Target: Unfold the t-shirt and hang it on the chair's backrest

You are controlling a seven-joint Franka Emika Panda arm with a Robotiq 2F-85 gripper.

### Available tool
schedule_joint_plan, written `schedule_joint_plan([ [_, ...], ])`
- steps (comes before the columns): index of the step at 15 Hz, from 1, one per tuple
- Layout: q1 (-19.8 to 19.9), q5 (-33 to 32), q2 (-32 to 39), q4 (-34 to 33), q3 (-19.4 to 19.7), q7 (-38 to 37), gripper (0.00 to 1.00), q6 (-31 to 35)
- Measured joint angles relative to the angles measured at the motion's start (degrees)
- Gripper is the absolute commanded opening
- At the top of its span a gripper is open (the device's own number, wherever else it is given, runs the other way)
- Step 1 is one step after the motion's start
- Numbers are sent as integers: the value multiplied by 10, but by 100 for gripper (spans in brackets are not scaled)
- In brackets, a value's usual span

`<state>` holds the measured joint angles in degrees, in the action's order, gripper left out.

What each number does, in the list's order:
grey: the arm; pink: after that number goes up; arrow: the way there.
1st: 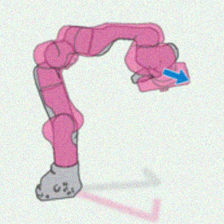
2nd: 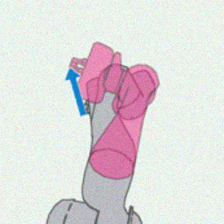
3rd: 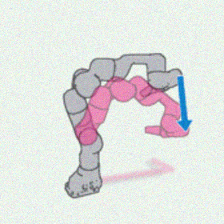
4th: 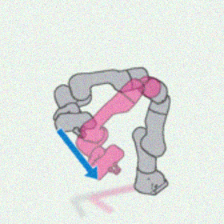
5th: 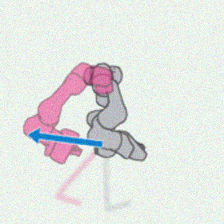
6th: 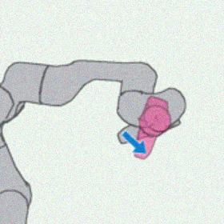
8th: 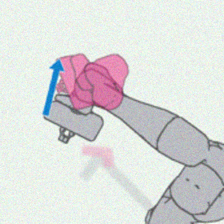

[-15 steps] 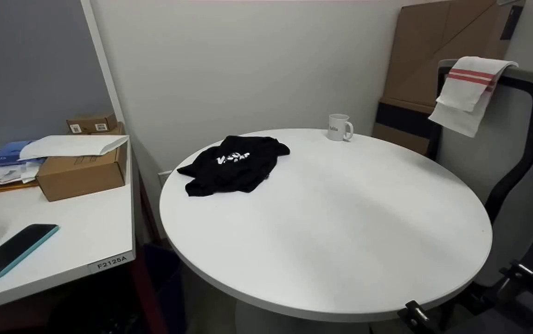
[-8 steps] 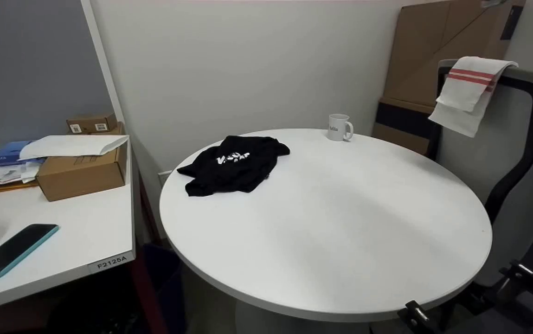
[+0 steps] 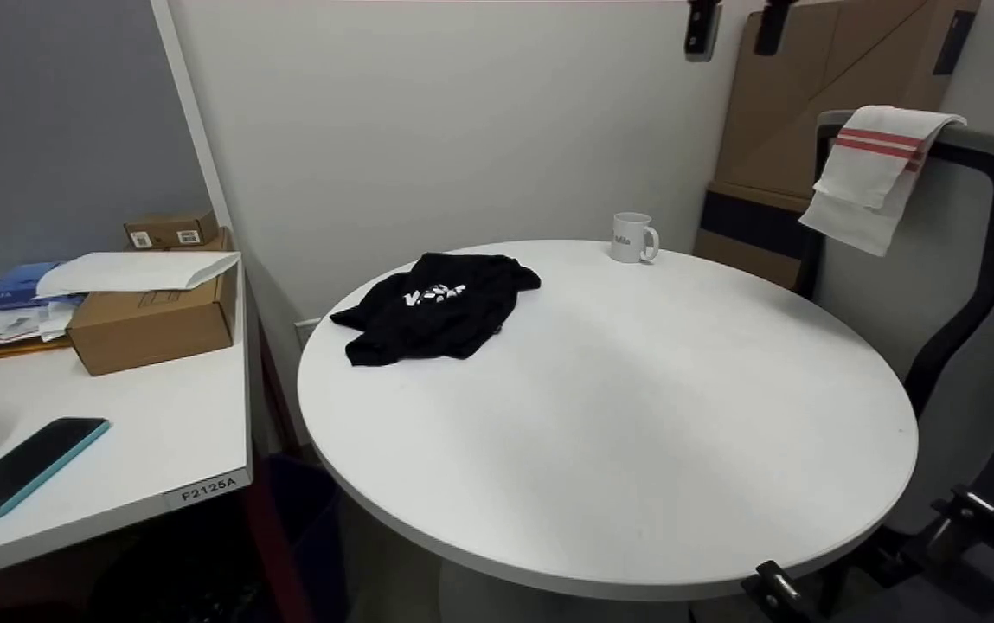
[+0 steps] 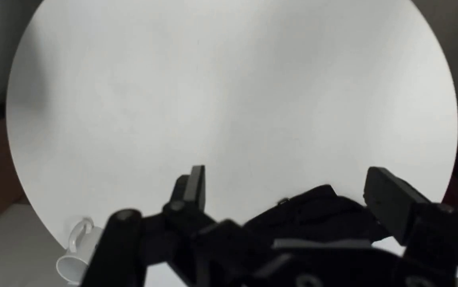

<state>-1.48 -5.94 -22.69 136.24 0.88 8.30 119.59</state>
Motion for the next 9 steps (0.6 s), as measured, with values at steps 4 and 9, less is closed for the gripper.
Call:
schedule_joint_plan([
  [4,-13,-17,106,-55,-18,27,100,81],
  [9,-25,-22,241,-147,-38,77,100,116],
])
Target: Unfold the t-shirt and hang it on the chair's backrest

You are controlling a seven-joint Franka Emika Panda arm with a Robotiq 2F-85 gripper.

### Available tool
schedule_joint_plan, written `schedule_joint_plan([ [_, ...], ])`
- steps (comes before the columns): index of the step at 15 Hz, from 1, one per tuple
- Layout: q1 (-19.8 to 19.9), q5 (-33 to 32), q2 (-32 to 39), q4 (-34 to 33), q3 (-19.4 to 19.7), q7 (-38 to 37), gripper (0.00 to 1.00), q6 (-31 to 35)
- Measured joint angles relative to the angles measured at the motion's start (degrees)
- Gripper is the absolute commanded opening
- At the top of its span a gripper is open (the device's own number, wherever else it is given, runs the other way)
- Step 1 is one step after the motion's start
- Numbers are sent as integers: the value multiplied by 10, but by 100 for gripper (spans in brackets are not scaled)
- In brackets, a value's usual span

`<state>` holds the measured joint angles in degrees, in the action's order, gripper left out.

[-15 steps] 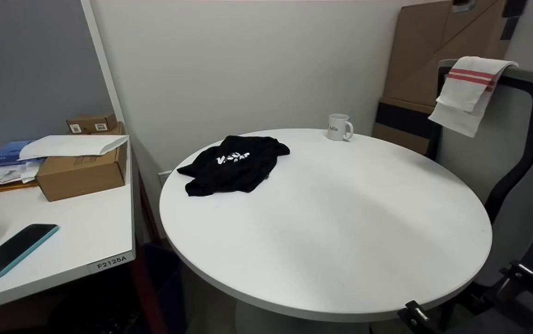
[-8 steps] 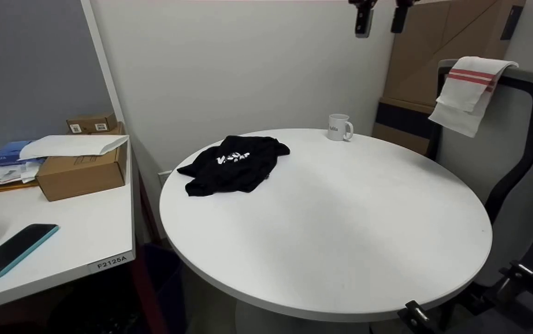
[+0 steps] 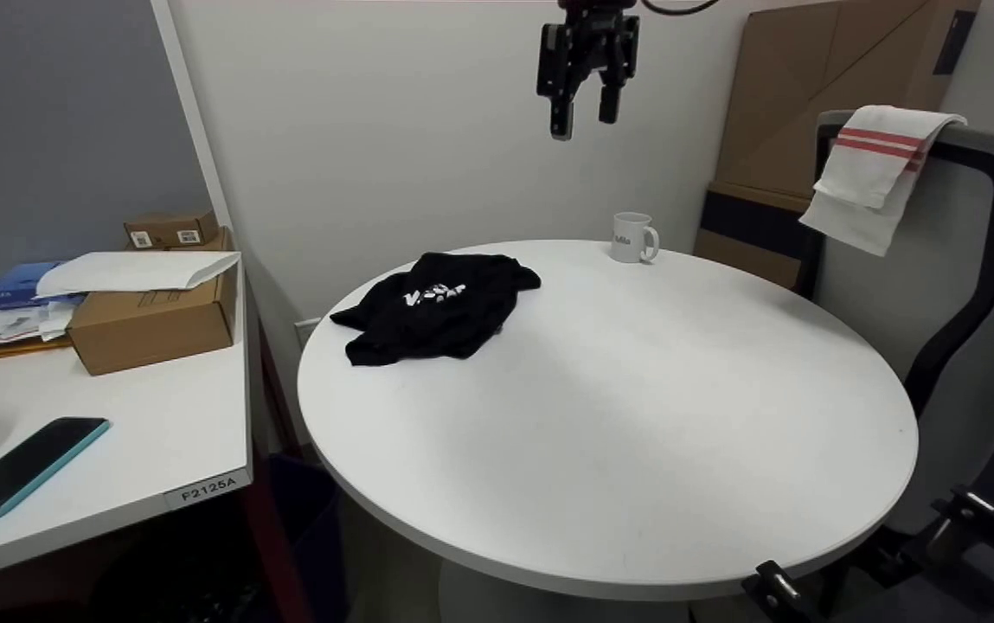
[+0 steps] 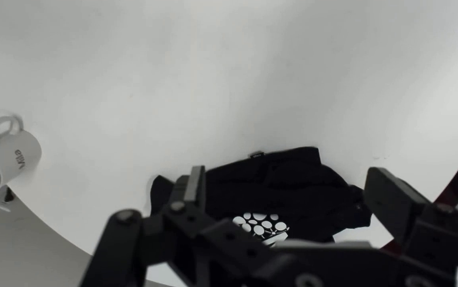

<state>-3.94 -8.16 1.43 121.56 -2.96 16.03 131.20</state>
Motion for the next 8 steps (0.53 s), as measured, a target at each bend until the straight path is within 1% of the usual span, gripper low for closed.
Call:
schedule_joint_plan([
  [4,-10,-18,103,-77,-21,30,100,7],
  [8,-28,-53,186,-145,-37,41,100,32],
])
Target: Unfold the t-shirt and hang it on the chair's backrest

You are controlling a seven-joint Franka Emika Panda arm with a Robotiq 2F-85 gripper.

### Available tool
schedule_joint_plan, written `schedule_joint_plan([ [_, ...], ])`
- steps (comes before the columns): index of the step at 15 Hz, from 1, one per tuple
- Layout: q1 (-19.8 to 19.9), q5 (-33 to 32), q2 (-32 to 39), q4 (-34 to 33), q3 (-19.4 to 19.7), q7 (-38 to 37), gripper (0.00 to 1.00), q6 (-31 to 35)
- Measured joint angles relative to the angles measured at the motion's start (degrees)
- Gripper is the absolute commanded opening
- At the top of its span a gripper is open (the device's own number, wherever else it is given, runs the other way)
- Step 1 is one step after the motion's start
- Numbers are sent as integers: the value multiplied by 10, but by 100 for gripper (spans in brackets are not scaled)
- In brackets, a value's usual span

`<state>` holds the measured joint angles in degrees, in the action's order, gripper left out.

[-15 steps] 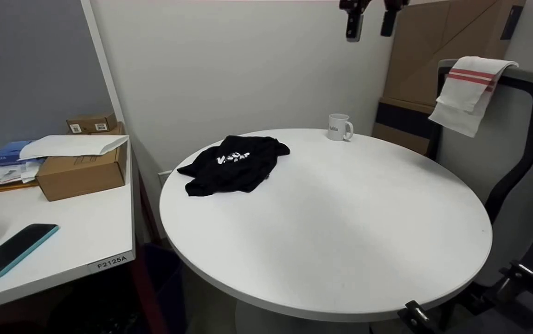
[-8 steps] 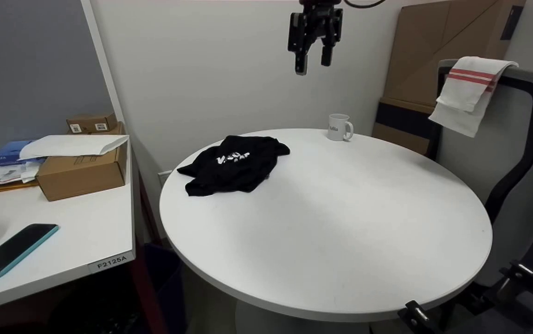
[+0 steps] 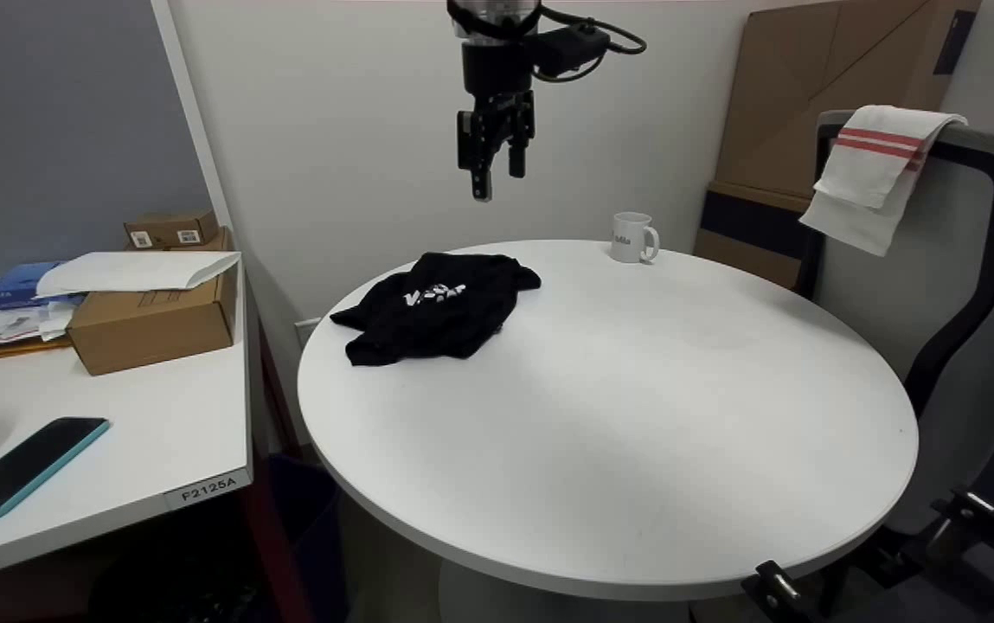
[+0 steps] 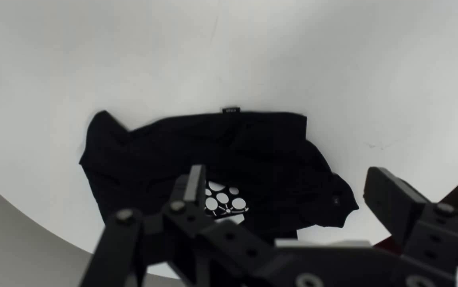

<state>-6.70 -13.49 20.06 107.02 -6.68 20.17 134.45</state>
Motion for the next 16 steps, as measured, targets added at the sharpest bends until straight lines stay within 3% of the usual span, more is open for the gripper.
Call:
schedule_joint_plan([
  [4,-18,-16,48,-42,-15,14,100,17],
  [12,-14,-16,49,-42,-13,14,100,17],
  [16,3,58,63,-49,-50,78,100,17],
])
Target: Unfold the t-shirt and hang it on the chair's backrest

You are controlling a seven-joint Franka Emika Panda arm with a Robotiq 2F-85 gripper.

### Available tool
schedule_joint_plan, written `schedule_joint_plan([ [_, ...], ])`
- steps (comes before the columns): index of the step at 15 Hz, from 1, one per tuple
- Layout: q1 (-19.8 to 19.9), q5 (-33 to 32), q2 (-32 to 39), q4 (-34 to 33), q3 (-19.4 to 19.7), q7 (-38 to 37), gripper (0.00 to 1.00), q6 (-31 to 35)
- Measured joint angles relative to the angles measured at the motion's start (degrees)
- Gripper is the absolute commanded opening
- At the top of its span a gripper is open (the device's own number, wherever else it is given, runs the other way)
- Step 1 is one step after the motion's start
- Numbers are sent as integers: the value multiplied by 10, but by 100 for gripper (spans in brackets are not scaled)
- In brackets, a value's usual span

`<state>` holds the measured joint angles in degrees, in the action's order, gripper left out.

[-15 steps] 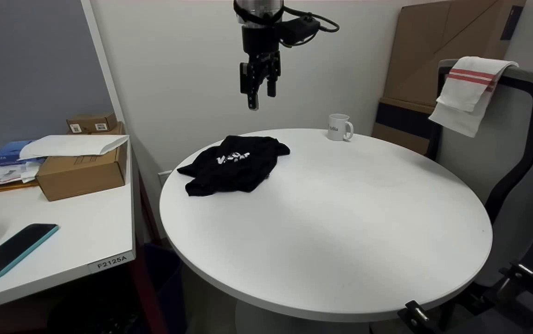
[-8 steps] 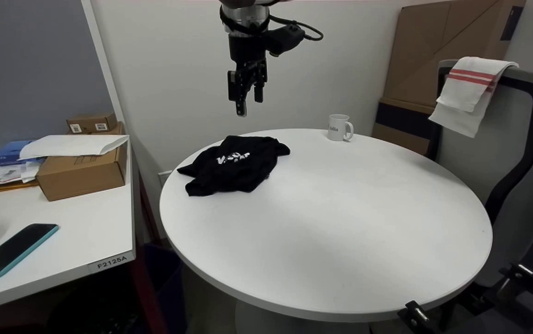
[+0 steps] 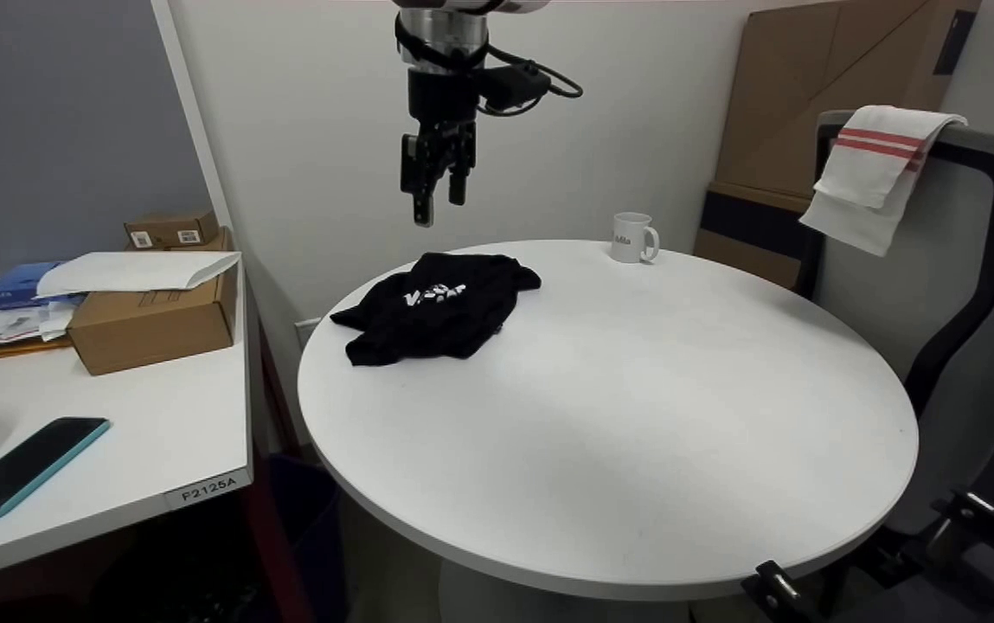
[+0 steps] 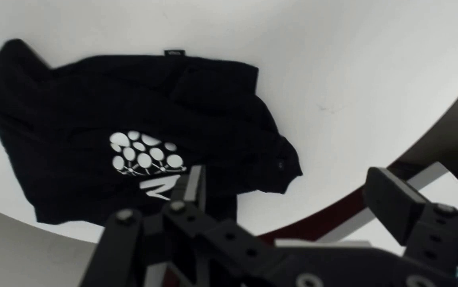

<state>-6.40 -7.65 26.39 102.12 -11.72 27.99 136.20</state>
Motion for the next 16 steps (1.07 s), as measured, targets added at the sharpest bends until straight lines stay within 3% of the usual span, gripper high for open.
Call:
schedule_joint_plan([
  [3,9,31,34,-32,-29,73,100,-10],
  [6,7,24,75,-85,-35,145,100,-58],
  [10,0,-15,130,-160,-32,240,100,-122],
  [16,-38,-76,204,-235,-20,334,100,-119],
])
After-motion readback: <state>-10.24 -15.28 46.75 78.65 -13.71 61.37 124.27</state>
